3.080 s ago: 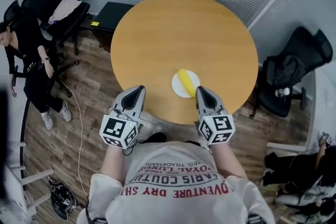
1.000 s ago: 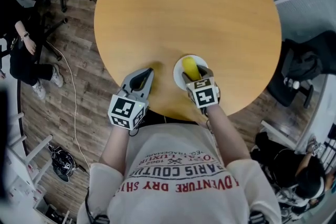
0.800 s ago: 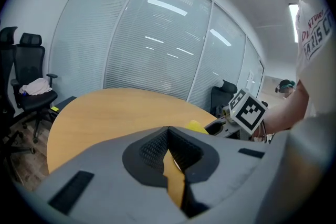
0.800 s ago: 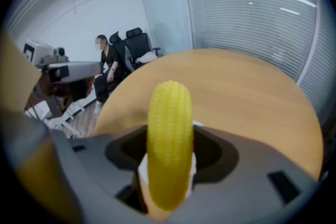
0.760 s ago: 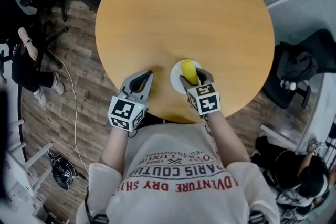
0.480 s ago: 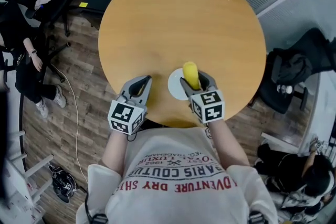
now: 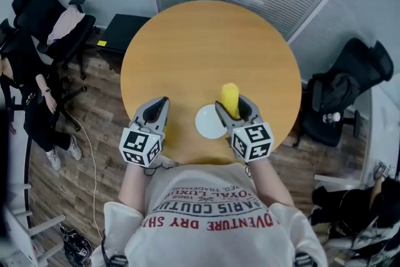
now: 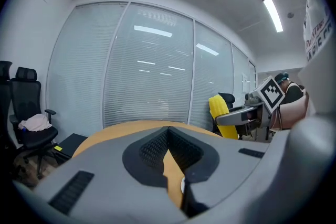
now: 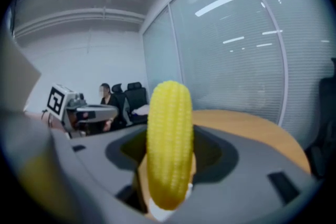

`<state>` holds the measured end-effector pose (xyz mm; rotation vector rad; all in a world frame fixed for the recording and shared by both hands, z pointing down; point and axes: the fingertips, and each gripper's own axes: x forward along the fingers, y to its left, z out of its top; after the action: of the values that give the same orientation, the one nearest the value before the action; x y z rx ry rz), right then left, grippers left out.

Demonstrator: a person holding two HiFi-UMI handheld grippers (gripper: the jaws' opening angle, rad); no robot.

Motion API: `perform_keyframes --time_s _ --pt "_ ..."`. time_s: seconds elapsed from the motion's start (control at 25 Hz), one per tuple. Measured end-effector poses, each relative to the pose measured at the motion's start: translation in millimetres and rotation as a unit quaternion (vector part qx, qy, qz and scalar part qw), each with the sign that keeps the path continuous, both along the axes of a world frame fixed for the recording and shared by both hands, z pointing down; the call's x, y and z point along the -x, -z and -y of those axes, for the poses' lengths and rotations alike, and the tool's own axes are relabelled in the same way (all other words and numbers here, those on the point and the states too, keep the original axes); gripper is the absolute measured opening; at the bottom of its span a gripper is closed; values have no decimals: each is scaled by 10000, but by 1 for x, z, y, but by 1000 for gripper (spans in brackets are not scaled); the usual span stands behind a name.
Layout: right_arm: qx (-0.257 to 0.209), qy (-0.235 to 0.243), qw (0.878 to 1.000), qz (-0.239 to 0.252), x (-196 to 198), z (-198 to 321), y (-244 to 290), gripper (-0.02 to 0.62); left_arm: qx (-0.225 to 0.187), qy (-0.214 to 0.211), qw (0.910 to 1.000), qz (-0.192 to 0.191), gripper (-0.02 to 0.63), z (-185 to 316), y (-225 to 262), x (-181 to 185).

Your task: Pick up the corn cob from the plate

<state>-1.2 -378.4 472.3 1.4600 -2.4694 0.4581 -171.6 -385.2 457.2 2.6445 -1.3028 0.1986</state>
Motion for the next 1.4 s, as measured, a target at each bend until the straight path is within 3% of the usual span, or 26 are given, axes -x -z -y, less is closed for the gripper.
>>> perform_keyframes --time_s 0.4,1.4 --pt "-812 -259 9960 265 -22 -4 57 265 -600 -319 9975 -205 35 -1 57 -34" --pt "-759 -226 9966 218 -7 -15 49 265 -522 -431 9975 -194 35 -8 53 -36"
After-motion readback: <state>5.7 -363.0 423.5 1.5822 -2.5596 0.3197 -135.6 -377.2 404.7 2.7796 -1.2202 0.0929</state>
